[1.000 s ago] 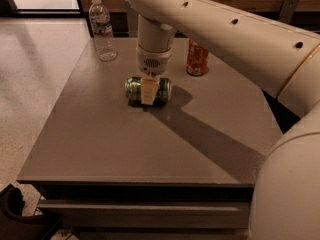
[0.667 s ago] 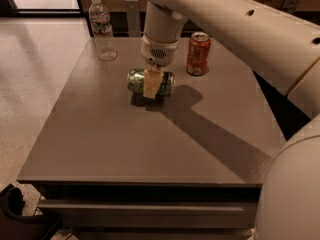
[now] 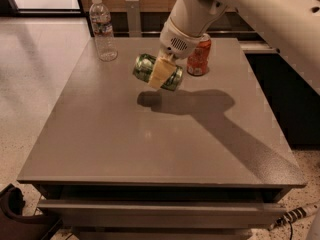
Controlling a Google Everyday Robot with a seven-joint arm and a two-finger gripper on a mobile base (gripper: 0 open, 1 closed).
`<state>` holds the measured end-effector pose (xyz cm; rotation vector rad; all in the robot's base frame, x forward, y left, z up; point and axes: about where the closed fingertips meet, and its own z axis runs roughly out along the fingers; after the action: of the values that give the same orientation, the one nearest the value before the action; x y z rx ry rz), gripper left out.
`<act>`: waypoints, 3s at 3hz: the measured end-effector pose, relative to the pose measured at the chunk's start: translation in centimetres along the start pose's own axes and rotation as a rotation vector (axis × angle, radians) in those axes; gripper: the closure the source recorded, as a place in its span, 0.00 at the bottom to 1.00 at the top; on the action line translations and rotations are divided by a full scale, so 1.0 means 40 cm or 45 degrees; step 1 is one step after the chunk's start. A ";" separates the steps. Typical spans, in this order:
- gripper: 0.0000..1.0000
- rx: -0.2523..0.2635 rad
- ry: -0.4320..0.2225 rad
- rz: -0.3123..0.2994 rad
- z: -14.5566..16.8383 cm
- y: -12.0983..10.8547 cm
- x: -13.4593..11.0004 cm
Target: Place green can upright
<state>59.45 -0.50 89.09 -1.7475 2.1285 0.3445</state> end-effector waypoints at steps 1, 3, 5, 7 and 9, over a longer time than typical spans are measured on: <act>1.00 0.048 -0.149 0.007 -0.034 0.032 0.012; 1.00 0.230 -0.659 0.017 -0.018 0.026 0.043; 1.00 0.240 -0.961 -0.003 0.004 -0.012 -0.012; 1.00 0.135 -1.207 0.007 0.020 0.018 -0.059; 1.00 0.081 -1.279 -0.004 0.024 0.030 -0.089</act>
Offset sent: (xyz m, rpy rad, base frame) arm -0.0209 -0.0430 0.0091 0.4653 -0.2782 -0.1406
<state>58.98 3.30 89.70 -1.1383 1.3677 0.9067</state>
